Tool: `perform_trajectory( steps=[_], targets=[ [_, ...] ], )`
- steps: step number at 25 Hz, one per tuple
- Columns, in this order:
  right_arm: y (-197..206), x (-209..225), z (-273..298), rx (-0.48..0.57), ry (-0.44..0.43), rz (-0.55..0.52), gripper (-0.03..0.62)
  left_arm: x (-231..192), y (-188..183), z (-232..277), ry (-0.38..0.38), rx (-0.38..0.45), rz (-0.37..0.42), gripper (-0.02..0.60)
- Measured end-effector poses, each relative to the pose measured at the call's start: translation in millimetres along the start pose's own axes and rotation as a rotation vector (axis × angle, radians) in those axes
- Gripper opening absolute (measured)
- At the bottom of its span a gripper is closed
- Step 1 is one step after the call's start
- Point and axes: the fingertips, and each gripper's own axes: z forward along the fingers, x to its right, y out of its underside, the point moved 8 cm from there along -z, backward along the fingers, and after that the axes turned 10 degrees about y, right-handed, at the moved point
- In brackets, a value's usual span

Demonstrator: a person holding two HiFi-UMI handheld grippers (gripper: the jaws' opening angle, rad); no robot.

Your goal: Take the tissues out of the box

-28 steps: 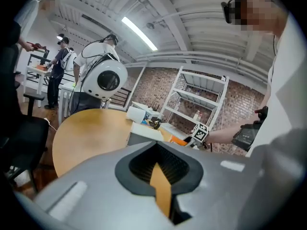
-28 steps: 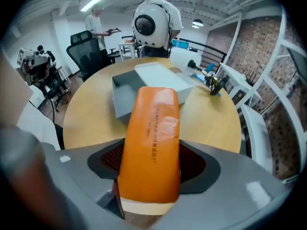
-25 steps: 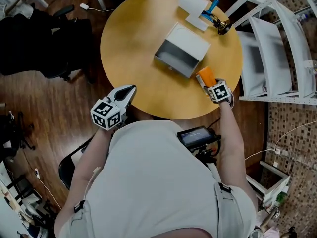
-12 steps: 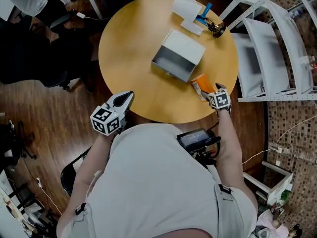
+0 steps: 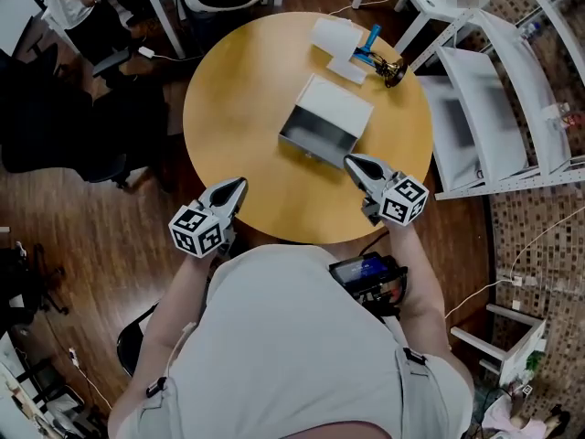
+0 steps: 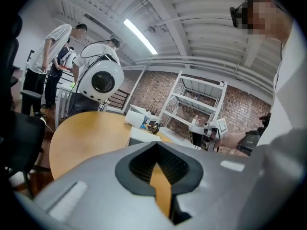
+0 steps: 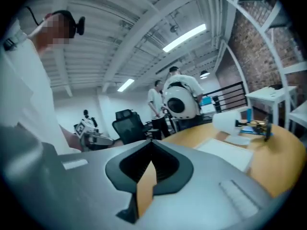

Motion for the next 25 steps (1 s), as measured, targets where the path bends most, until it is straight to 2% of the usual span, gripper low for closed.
perform_trajectory(
  steps=[3,6,16,20,25],
  targets=[
    [-2,-39,12,0.025,-0.142,-0.049,0.000,3,0,-9,-0.002,0.005,0.011,0.000],
    [-6,-57,21,0.047,-0.199,-0.079,0.000,1,-4,-17,-0.011,0.016,0.023,0.000],
    [-10,-58,42,0.010,-0.270,-0.107,0.000,-8,-4,-28,-0.030,0.031,0.034,0.000],
    [-7,-52,25,0.020,-0.265,-0.104,0.000,2,5,-14,-0.018,0.027,0.033,0.000],
    [-6,-61,38,0.031,-0.278,-0.115,0.000,-2,-2,-22,-0.019,0.028,0.057,0.000]
  ],
)
